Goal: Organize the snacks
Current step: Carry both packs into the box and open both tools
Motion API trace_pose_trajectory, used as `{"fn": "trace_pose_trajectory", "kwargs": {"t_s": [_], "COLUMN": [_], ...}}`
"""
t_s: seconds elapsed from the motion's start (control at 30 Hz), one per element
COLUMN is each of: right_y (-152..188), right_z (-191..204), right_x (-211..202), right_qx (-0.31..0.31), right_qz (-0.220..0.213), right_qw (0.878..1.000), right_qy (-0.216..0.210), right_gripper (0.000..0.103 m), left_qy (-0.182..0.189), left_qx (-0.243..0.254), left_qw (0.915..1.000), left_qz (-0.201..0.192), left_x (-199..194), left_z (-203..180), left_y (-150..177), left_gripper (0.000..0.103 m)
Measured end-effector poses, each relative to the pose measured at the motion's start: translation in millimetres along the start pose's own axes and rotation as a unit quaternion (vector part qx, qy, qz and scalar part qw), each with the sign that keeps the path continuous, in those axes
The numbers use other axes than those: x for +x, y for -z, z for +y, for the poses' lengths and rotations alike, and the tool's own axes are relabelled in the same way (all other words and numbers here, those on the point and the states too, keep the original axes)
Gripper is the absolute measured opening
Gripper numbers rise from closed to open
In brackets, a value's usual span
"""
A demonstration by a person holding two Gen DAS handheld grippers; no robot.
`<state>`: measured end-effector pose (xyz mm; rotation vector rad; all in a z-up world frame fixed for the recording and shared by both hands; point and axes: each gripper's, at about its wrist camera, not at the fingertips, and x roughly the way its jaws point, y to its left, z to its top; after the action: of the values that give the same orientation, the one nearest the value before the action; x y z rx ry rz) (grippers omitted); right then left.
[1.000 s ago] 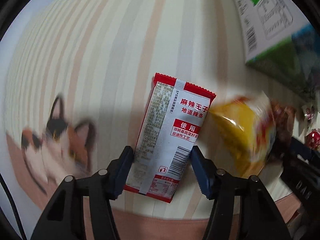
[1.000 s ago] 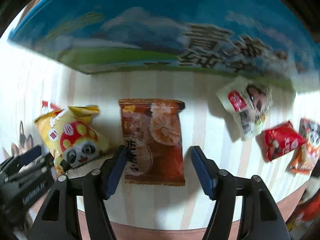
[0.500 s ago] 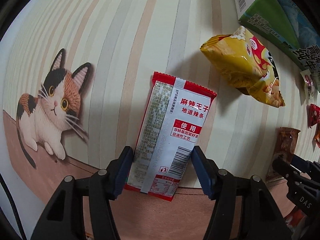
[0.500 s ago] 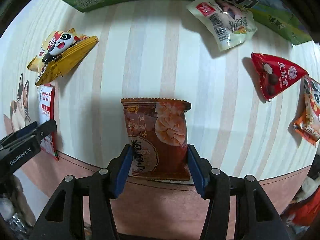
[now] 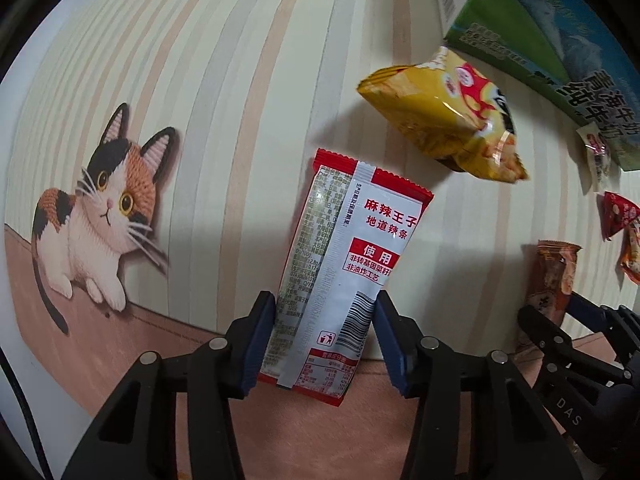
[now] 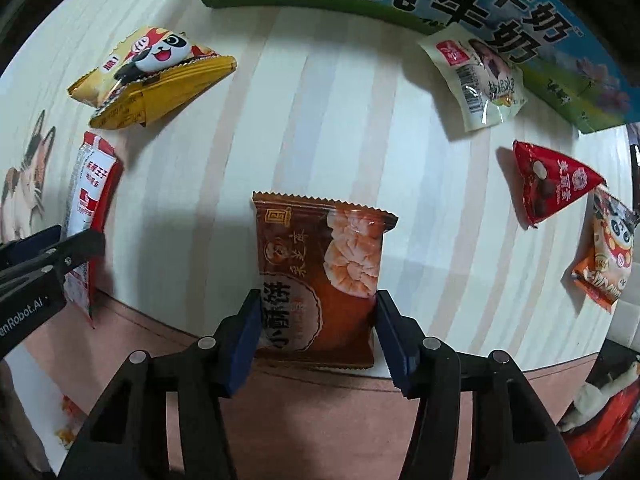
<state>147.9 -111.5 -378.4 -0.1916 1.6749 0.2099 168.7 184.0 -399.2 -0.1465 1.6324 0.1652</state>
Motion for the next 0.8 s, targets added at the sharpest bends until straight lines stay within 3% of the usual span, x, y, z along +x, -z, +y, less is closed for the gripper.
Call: {"fn": "trace_pose_trajectory", "kwargs": {"t_s": [0.23,0.43,0.7,0.8], "right_y": [3,6,-35,-61], "right_z": [-27,-64,-135,-158], "right_x": [-39,-98,-197,-219], "right_qx": [0.018,0.046,0.102,0.115], "right_qz": [-0.019,-0.055,-0.135,-0.162], "right_qw": [0.998,0.990,0.973,0.969], "right_qy": [-0.061,-0.118,-0.158,-0.144], "right_gripper": [0.058,0.058,0.058,0.058], "left_qy": [0.046,0.097,0.163,0.169], "left_qx": [-0.003,0.016,0.042,0.046], "left_qw": [0.9989,0.9937,0.9819,0.9804], "left_qz": [-0.008,-0.054,-0.086,-0.091], "left_x": [-34,-102,-171,-185], "left_z": [-14,-31,-81,-105], "left_y": [21,13,-58,-99], "left_gripper": [0.047,0.047,0.047,0.047]}}
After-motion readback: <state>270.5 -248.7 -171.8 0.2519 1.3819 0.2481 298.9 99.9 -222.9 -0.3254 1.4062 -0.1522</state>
